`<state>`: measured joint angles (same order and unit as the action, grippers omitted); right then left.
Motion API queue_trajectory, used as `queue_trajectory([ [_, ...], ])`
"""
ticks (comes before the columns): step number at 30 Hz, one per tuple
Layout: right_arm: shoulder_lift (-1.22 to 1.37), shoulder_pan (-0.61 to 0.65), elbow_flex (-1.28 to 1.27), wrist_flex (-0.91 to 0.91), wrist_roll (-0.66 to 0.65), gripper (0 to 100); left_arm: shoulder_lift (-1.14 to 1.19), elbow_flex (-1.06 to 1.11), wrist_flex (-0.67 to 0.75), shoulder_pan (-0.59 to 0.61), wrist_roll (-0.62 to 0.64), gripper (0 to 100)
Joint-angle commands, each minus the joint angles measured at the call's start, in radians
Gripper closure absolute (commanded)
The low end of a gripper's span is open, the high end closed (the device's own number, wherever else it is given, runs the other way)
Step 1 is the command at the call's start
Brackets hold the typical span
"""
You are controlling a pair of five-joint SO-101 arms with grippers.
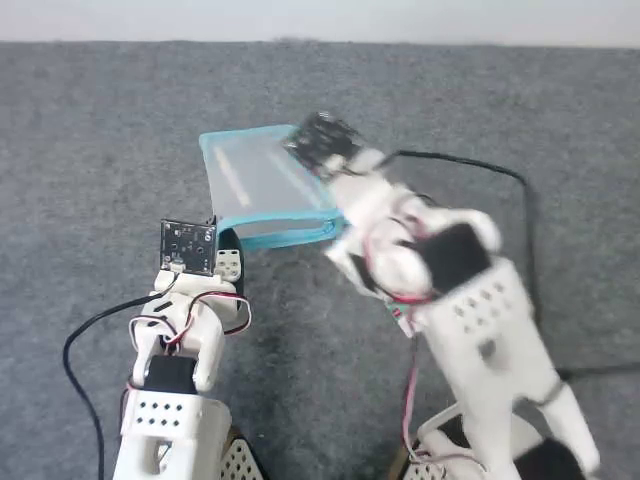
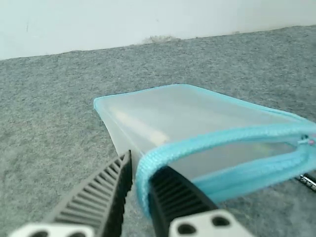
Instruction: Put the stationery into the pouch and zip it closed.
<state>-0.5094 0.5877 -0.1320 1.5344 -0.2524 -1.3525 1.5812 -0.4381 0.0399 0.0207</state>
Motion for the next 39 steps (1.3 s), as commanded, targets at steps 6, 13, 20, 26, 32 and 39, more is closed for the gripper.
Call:
queue_trajectory([
  [6, -0.099, -0.286, -0.347, -0.005, -0.172, 78.3, 0.012, -0.015, 0.041, -0.003, -0.008, 99],
  [13, 0.015, -0.229, -0.635, -0.278, -0.172, 78.3, 0.017, -0.015, 0.041, -0.003, -0.008, 99],
  [20, 0.173, -0.182, -0.706, -0.414, -0.164, 78.6, 0.012, -0.015, 0.028, -0.003, -0.008, 99],
  [26, 0.286, -0.177, -0.71, -0.427, -0.164, 78.6, 0.012, -0.015, 0.031, -0.003, -0.008, 99],
  [32, 0.348, -0.182, -0.71, -0.438, -0.109, 81.8, 0.012, -0.015, 0.031, -0.003, -0.008, 99],
  [39, 0.357, -0.186, -0.71, -0.46, -0.094, 99.0, 0.011, -0.016, 0.031, -0.002, -0.008, 99],
])
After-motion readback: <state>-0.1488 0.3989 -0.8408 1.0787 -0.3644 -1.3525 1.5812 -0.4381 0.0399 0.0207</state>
